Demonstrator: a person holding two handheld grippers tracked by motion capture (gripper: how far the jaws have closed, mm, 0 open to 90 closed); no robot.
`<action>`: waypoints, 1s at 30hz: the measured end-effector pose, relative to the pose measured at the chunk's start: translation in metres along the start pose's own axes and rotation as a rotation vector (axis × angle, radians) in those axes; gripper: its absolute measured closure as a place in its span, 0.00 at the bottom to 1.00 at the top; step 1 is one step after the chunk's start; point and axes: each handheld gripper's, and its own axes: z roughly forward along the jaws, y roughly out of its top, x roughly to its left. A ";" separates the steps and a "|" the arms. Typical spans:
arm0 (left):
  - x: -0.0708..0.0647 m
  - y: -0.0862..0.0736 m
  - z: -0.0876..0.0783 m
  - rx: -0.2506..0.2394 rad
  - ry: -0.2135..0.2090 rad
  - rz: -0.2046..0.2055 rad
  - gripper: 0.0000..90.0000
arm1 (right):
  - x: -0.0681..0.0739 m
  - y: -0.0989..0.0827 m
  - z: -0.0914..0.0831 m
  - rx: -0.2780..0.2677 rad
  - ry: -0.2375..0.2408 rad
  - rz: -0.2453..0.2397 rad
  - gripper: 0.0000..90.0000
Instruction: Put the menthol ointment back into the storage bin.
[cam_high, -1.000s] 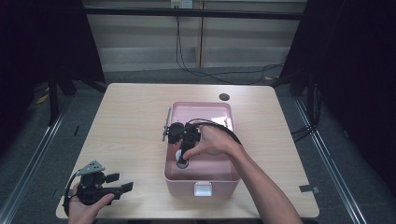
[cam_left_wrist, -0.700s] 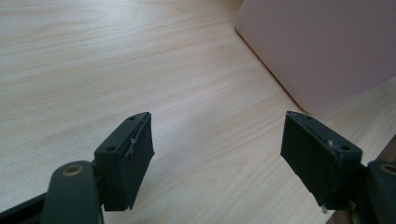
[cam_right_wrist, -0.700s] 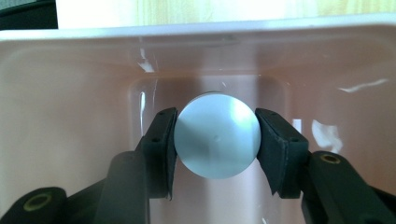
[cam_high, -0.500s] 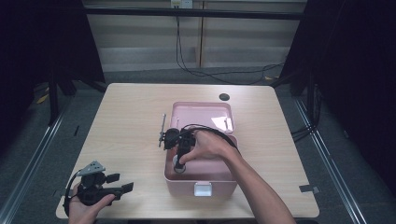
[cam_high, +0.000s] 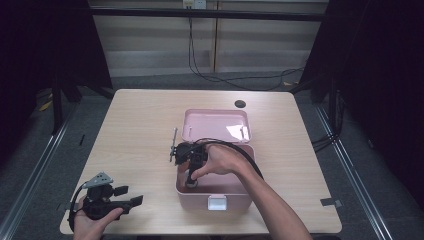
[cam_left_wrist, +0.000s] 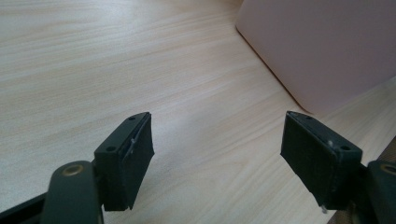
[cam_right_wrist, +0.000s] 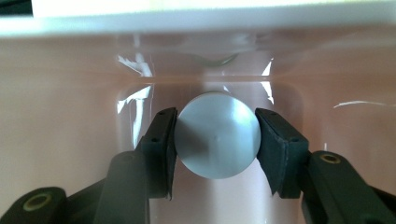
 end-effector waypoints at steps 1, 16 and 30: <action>0.000 0.000 0.000 0.000 0.000 0.000 0.28 | 0.000 0.000 0.000 0.000 0.000 0.000 0.57; 0.001 0.000 -0.001 0.001 -0.006 -0.001 0.28 | 0.001 -0.003 0.008 -0.033 -0.013 -0.004 0.57; 0.000 0.000 0.000 0.001 -0.005 -0.001 0.28 | -0.001 -0.002 0.005 -0.018 0.015 0.037 0.48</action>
